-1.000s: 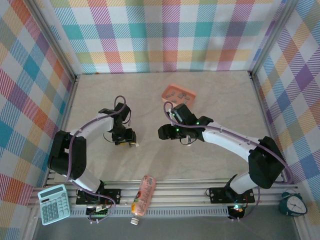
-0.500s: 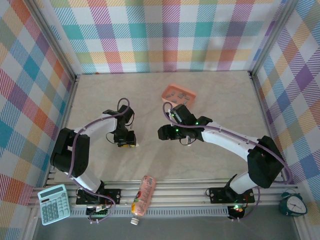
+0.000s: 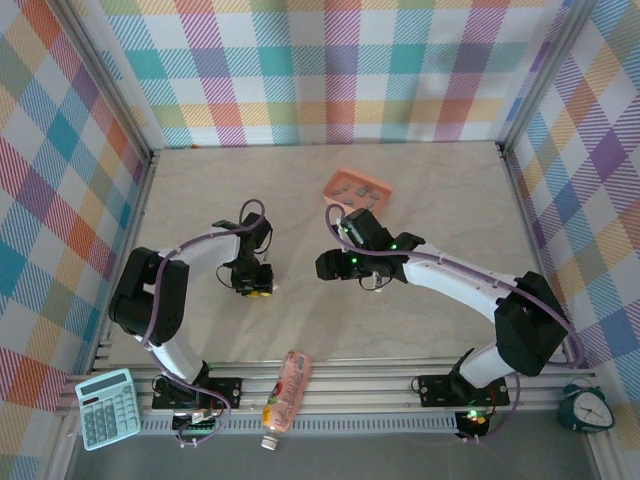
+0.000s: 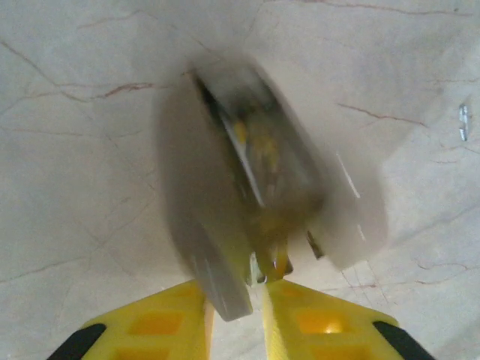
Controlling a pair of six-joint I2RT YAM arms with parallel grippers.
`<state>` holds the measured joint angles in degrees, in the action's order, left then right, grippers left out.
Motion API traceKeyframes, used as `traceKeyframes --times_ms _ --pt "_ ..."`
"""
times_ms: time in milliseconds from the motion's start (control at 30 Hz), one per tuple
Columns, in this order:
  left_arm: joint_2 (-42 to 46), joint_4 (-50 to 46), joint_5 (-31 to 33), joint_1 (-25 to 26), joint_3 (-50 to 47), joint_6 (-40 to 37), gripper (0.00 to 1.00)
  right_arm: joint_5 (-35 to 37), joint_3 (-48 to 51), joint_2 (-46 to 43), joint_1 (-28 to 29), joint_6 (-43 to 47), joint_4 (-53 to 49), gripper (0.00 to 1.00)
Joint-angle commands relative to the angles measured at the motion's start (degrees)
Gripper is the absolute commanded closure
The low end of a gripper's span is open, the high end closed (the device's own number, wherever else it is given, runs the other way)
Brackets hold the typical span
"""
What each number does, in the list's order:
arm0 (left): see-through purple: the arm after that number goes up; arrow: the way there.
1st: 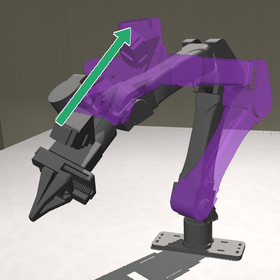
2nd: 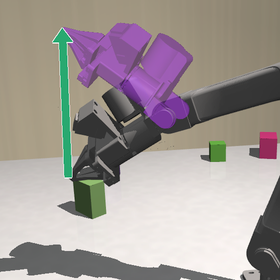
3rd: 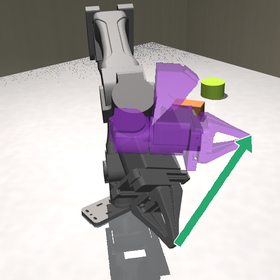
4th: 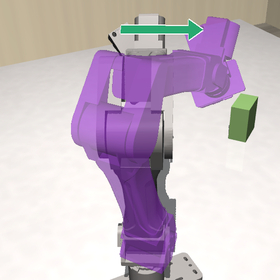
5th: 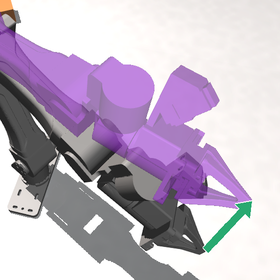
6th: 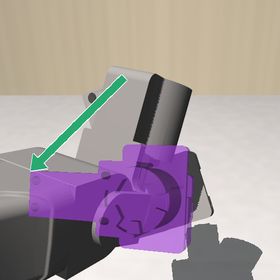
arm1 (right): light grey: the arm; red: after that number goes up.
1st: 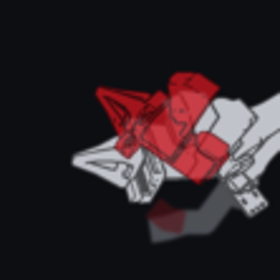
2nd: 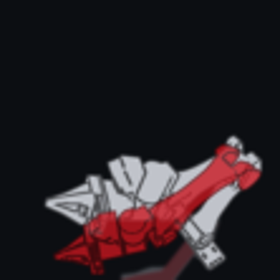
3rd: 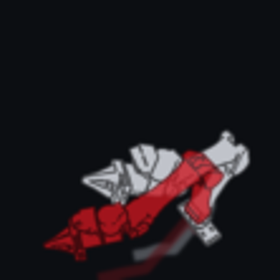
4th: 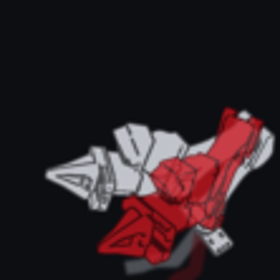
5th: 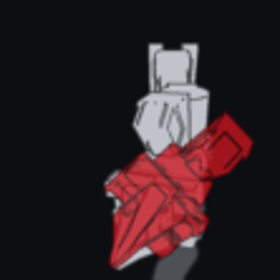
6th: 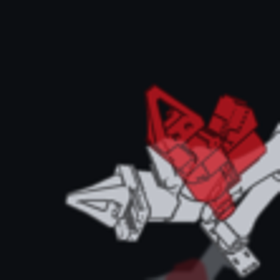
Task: Load the staples into the stapler
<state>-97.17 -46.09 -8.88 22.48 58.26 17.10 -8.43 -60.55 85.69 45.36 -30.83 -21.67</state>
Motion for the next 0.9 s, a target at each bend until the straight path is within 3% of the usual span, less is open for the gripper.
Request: traceKeyframes --times_ms 0,200,300,700,867 --pt "-0.7 0.1 0.3 0.4 0.0 -0.1 0.79 0.3 -0.8 -0.4 0.3 0.9 -0.3 0.45" --pt "1.6 -0.6 0.9 0.5 0.6 -0.3 0.88 0.4 -0.9 -0.4 0.3 1.1 0.0 0.45" --pt "2.6 -1.4 2.0 0.5 1.4 -0.6 0.86 0.3 -1.0 -0.3 0.3 1.2 0.0 0.45" --pt "6.9 -0.3 3.7 0.3 7.4 9.2 0.33 0.8 -1.6 -0.7 0.3 1.6 -1.1 0.45" --pt "3.6 -1.3 5.0 -0.5 8.1 12.7 0.24 0.9 -1.7 -0.9 0.3 2.1 -1.7 0.45"
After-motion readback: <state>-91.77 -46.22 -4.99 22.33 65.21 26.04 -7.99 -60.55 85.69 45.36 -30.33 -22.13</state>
